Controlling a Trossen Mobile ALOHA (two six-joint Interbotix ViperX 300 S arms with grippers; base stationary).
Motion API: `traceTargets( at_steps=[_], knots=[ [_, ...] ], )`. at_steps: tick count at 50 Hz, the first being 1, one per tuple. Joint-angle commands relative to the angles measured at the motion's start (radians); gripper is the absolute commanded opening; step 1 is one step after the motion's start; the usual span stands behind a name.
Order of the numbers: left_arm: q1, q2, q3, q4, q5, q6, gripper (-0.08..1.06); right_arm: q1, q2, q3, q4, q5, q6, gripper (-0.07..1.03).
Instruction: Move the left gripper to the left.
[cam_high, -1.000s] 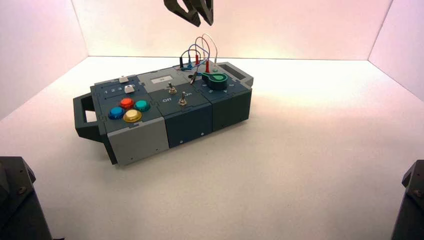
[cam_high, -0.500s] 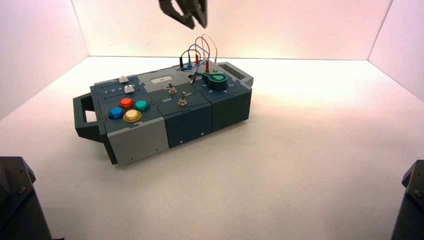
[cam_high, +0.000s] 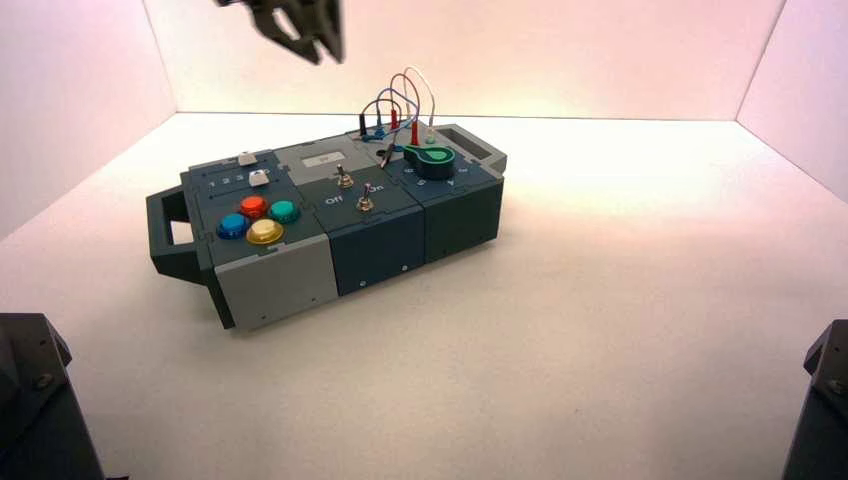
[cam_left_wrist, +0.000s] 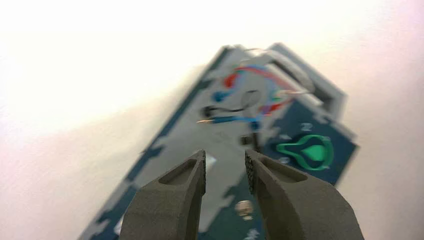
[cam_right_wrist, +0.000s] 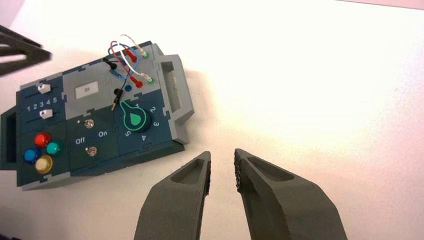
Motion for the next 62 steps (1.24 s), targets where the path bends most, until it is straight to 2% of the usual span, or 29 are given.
traceTargets(
  at_steps=[1,24,34,42,62],
  knots=[
    [0.075,-0.072,0.002,0.003,-0.003,0.017,0.44,0.000,-0.008,-0.031,0.002,-0.006,-0.005,0.28],
    [0.295,-0.204,0.072,0.008,-0.003,0.048,0.44,0.000,-0.003,-0.035,0.000,-0.006,-0.009,0.28],
    [0.379,-0.262,0.110,0.023,-0.003,0.066,0.44,0.000,-0.005,-0.037,0.000,-0.005,-0.020,0.28],
    [0.399,-0.291,0.130,0.025,-0.003,0.092,0.44,0.000,-0.003,-0.034,0.000,-0.005,-0.026,0.28],
    [0.400,-0.287,0.132,0.025,-0.003,0.094,0.44,0.000,-0.002,-0.032,0.000,-0.005,-0.032,0.28]
  ],
)
